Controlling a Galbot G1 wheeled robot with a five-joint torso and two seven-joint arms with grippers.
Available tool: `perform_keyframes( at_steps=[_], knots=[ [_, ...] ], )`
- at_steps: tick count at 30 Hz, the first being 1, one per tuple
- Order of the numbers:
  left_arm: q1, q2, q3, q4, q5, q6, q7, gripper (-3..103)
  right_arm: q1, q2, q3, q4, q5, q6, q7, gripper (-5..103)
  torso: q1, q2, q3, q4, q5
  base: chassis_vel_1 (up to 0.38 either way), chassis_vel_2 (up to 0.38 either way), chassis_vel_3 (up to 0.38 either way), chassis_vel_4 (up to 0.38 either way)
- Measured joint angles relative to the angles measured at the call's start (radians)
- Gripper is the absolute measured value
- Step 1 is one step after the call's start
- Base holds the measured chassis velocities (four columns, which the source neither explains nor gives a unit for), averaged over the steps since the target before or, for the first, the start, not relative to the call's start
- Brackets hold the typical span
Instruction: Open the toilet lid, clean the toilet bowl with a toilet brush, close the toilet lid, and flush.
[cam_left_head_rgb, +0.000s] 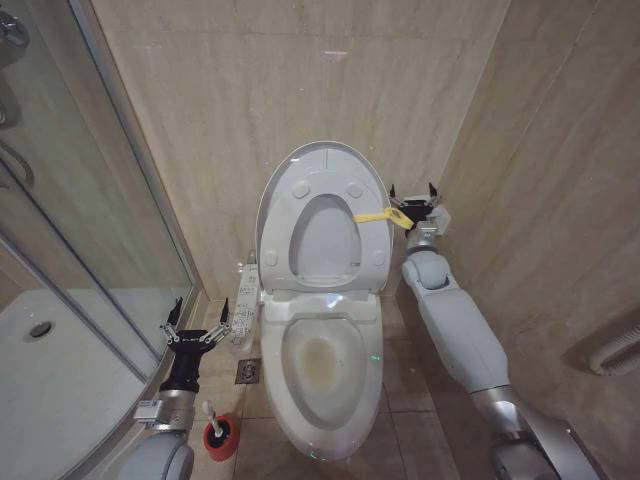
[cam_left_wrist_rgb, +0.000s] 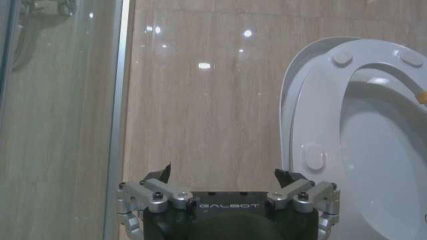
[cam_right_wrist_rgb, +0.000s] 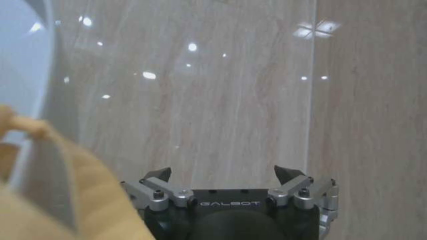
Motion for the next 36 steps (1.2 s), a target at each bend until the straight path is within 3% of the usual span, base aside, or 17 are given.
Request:
perform_keyframes(
  at_steps=[11,18,25,36],
  knots=[
    [0.000,0.000,0.000,0.000,0.000,0.000,0.000,100,-0.040,-0.004,-0.059,0.061,0.039,-0.026,0.022,100,0.000,0.000,0.000,-0.0005,0.0000,0.000,0.000,0.000,0.000],
    [0.000,0.000,0.000,0.000,0.000,0.000,0.000,100,-0.133,-0.071,-0.072,0.170,0.064,-0.027,0.031,100,0.000,0.000,0.000,0.0004,0.0002,0.000,0.000,0.000,0.000],
    [0.000,0.000,0.000,0.000,0.000,0.000,0.000,100,-0.269,-0.130,-0.028,0.241,0.065,0.014,0.020,100,0.000,0.000,0.000,-0.0001,0.0003,0.000,0.000,0.000,0.000],
    [0.000,0.000,0.000,0.000,0.000,0.000,0.000,100,-0.488,-0.134,0.067,0.333,0.085,0.038,0.007,100,0.000,0.000,0.000,-0.0003,0.0003,0.000,0.000,0.000,0.000]
  ],
)
